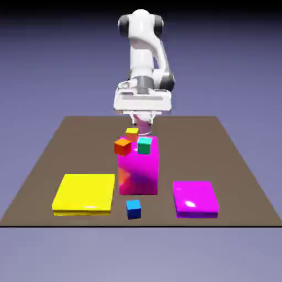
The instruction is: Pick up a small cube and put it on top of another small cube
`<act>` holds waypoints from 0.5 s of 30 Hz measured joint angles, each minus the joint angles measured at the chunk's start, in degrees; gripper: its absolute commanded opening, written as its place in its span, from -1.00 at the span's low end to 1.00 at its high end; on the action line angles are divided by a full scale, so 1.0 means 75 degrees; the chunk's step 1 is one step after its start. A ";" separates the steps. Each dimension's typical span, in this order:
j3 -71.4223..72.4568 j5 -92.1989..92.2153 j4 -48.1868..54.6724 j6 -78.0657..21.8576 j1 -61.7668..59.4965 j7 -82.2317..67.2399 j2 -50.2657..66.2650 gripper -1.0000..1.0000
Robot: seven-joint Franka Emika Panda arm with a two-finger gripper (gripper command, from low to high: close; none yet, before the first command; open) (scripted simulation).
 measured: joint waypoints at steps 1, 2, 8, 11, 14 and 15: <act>-0.0139 0.0233 0.0180 -0.0304 0.0042 0.0079 0.0277 0.00; -0.0277 0.0467 0.0360 -0.0609 0.0085 0.0158 0.0554 0.00; -0.1108 0.1866 0.1440 -0.2435 0.0340 0.0633 0.2215 0.00; -0.1524 0.2566 0.1980 -0.3349 0.0470 0.0871 0.3045 0.00; -0.1940 0.3266 0.2521 -0.4262 0.0566 0.1108 0.3876 0.00; -0.2078 0.3499 0.2701 -0.4566 0.0622 0.1188 0.4153 0.00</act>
